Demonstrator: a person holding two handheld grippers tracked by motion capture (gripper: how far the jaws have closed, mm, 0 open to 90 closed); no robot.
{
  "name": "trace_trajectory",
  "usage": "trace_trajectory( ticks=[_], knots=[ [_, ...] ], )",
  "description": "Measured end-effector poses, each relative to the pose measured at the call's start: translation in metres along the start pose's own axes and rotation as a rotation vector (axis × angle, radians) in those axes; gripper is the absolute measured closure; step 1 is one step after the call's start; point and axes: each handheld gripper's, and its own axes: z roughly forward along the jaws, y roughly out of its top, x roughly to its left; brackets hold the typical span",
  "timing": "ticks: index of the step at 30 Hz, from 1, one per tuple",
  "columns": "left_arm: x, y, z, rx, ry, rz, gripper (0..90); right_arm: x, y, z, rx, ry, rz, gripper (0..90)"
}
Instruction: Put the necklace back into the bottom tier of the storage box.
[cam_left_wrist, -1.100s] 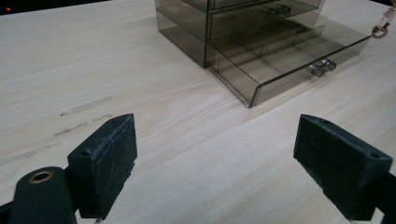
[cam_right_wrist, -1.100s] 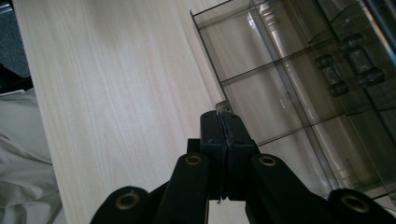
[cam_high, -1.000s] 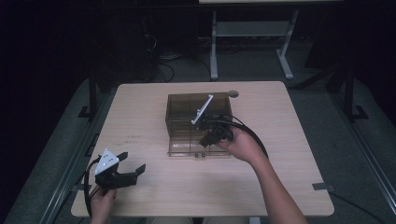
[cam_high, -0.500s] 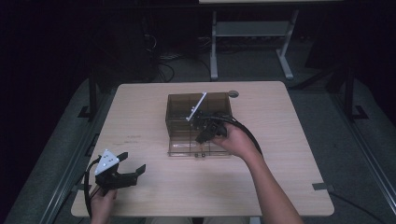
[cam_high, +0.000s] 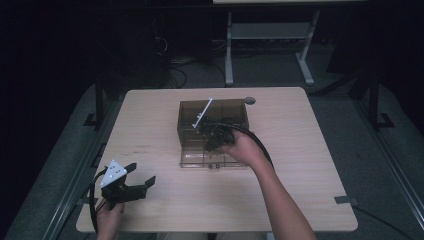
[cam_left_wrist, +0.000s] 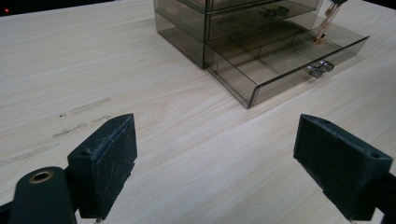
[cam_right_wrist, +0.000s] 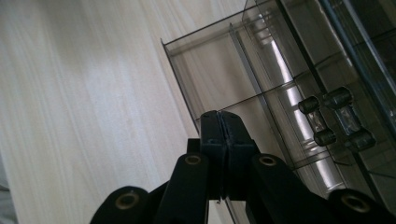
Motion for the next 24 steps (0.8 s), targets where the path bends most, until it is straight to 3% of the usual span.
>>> trace_trajectory(
  ticks=[9, 24],
  knots=[
    [-0.001, 0.0, 0.001, 0.0, -0.002, 0.0, 13.0, -0.013, -0.002, 0.017, 0.033, 0.0, 0.033, 88.4],
    [-0.001, 0.0, 0.001, 0.001, -0.004, -0.002, 13.0, -0.028, -0.011, 0.038, 0.033, 0.019, 0.09, 88.3]
  ],
)
